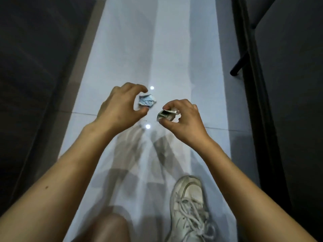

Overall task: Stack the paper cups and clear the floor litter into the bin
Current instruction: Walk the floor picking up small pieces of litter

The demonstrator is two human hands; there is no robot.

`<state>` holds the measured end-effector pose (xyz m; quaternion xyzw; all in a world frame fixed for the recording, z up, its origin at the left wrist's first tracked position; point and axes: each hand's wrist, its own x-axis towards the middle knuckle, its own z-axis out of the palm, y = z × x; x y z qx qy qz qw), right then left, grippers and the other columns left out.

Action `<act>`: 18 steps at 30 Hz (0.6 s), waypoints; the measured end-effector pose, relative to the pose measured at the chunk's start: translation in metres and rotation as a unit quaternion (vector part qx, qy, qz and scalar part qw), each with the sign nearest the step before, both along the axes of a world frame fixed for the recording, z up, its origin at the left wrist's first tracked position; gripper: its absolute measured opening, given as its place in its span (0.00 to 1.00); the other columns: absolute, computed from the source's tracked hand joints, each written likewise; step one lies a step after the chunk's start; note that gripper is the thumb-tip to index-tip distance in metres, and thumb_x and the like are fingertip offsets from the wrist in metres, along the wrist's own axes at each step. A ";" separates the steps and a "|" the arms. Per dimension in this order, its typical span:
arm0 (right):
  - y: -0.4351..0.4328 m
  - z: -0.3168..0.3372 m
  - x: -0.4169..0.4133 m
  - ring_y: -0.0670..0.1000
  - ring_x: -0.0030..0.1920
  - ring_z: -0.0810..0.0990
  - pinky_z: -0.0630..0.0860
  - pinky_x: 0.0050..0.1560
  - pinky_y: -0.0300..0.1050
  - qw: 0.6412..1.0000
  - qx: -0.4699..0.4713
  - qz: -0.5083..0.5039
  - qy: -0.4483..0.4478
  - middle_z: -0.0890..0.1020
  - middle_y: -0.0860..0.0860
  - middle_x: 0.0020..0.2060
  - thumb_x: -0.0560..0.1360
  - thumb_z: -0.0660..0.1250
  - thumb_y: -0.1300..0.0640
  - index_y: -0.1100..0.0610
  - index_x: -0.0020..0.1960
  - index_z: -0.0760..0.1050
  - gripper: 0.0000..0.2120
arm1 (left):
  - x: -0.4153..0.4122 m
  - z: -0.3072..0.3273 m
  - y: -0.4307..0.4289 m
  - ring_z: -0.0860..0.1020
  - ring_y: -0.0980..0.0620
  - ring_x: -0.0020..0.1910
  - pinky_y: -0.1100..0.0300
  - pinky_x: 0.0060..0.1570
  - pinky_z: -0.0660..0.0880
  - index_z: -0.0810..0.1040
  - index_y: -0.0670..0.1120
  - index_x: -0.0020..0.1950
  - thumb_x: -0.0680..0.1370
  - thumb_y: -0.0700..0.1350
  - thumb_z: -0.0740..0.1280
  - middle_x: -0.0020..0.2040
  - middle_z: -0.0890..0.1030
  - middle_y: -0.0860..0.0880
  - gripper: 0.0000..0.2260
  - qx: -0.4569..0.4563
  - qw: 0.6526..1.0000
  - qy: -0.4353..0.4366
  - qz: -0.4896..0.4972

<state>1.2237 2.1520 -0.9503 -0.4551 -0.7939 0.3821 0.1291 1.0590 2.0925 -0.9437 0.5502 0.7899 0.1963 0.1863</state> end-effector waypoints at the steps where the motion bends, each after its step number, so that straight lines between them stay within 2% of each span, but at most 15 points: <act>1: 0.008 -0.005 -0.002 0.51 0.55 0.67 0.62 0.45 0.26 1.000 0.003 0.004 0.000 0.71 0.44 0.47 0.69 0.70 0.55 0.49 0.49 0.75 0.10 | -0.001 -0.008 0.007 0.68 0.46 0.63 0.49 0.58 0.70 0.70 0.52 0.64 0.73 0.49 0.67 0.65 0.71 0.51 0.20 -0.007 1.000 -0.003 0.000; 6: 0.040 -0.031 -0.005 0.49 0.53 0.67 0.60 0.48 0.21 0.999 0.022 0.030 -0.018 0.72 0.44 0.47 0.69 0.70 0.55 0.50 0.50 0.76 0.11 | -0.008 -0.044 0.040 0.64 0.47 0.64 0.56 0.50 0.66 0.67 0.53 0.67 0.73 0.49 0.67 0.68 0.66 0.54 0.23 -0.045 0.999 0.011 0.022; 8: 0.051 -0.041 -0.008 0.47 0.52 0.66 0.64 0.50 0.27 0.999 0.017 0.020 -0.024 0.71 0.43 0.46 0.69 0.70 0.55 0.51 0.51 0.76 0.11 | -0.010 -0.057 0.049 0.64 0.47 0.65 0.57 0.48 0.66 0.67 0.53 0.67 0.73 0.49 0.68 0.68 0.66 0.55 0.23 -0.063 0.998 0.004 0.022; 10: 0.058 -0.045 -0.013 0.46 0.51 0.65 0.66 0.49 0.33 1.000 0.005 0.023 -0.017 0.70 0.41 0.44 0.69 0.70 0.55 0.51 0.51 0.76 0.11 | -0.012 -0.068 0.055 0.61 0.47 0.67 0.54 0.51 0.68 0.67 0.55 0.67 0.73 0.49 0.68 0.69 0.64 0.54 0.24 -0.078 0.997 0.006 0.020; 13: 0.067 -0.047 -0.019 0.48 0.53 0.66 0.64 0.46 0.29 0.998 0.002 0.062 -0.020 0.70 0.43 0.47 0.69 0.70 0.55 0.50 0.51 0.76 0.11 | -0.009 -0.086 0.063 0.54 0.44 0.70 0.50 0.58 0.68 0.68 0.57 0.66 0.72 0.49 0.68 0.73 0.58 0.53 0.23 -0.119 0.993 0.004 0.003; 15: 0.072 -0.048 -0.013 0.48 0.53 0.67 0.65 0.48 0.31 0.999 0.006 0.046 -0.007 0.70 0.41 0.46 0.68 0.70 0.55 0.49 0.50 0.75 0.11 | -0.002 -0.099 0.067 0.52 0.44 0.69 0.50 0.62 0.66 0.70 0.58 0.64 0.72 0.49 0.68 0.74 0.54 0.54 0.22 -0.179 0.984 -0.021 -0.016; 18: 0.075 -0.051 -0.009 0.47 0.53 0.67 0.68 0.50 0.35 1.000 -0.012 0.028 0.001 0.69 0.37 0.45 0.68 0.71 0.55 0.47 0.49 0.75 0.11 | 0.003 -0.116 0.067 0.58 0.45 0.66 0.55 0.56 0.66 0.74 0.54 0.59 0.74 0.43 0.64 0.71 0.59 0.50 0.15 -0.162 0.986 -0.029 0.012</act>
